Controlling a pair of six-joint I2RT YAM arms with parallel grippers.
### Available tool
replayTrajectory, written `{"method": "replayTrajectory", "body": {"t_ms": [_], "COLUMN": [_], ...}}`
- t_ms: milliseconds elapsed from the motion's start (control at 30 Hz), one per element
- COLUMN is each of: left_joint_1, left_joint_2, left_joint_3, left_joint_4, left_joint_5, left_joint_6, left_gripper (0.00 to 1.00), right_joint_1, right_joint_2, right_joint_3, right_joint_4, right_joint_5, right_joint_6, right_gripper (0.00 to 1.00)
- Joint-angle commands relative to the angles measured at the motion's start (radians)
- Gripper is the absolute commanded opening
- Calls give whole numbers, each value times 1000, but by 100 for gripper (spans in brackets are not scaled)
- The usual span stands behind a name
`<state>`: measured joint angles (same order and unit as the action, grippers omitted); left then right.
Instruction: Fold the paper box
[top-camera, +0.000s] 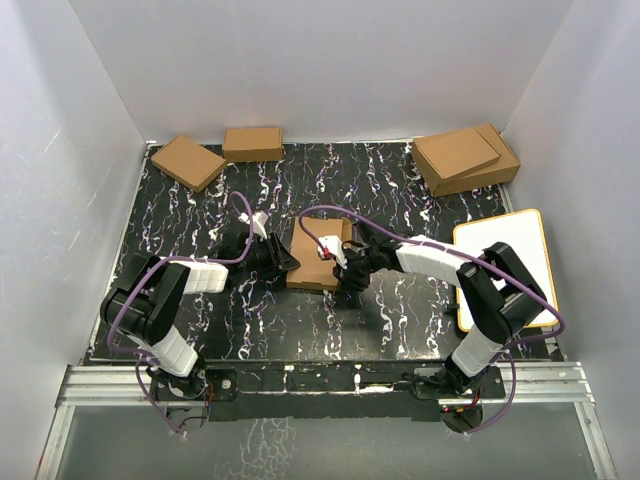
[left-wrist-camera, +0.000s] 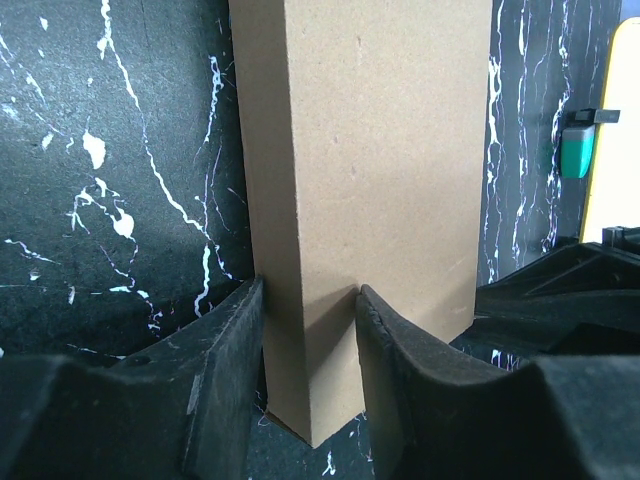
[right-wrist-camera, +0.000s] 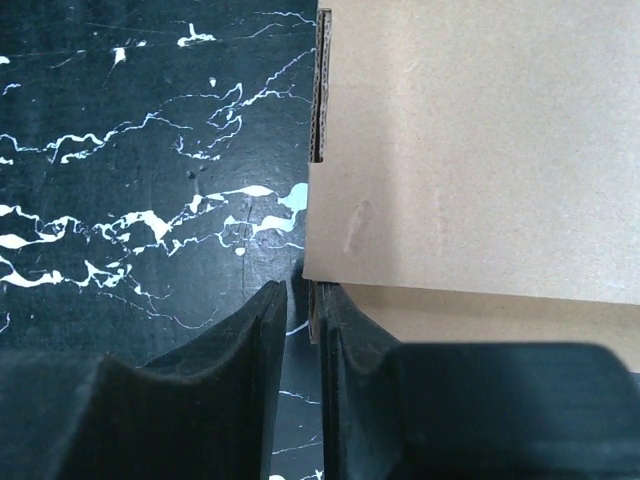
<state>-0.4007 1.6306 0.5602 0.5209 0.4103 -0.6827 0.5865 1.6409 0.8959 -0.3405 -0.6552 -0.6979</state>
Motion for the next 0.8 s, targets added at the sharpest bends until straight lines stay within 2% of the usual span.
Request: {"method": "replayTrajectory", "body": {"t_ms": [0, 167, 267, 367, 467, 600, 667, 767], "left_joint_1": [-7, -7, -7, -7, -6, -6, -6, -6], "left_joint_2": [22, 28, 26, 22, 20, 22, 20, 17], "left_joint_3": [-36, -33, -33, -33, -31, -29, -30, -32], "left_joint_4": [-140, -139, -140, -143, -142, -137, -136, -134], "left_joint_5": [-16, -12, -11, -11, -10, -6, -4, -2], "left_joint_6": [17, 18, 18, 18, 18, 16, 16, 13], "left_gripper": [38, 38, 38, 38, 38, 38, 38, 38], "right_joint_1": [-31, -60, -88, -179, -290, -379, -381, -381], "right_joint_2": [-26, -69, -82, -86, -87, -95, -88, -43], "right_joint_3": [47, 51, 63, 75, 51, -41, -72, -77], "right_joint_4": [-12, -76, -114, -107, 15, 320, 410, 452], "right_joint_5": [-93, -176, -243, -315, -367, -319, -249, -159], "right_joint_6": [-53, -123, -150, -93, 111, 563, 688, 801], "right_gripper": [26, 35, 36, 36, 31, 16, 12, 10]}}
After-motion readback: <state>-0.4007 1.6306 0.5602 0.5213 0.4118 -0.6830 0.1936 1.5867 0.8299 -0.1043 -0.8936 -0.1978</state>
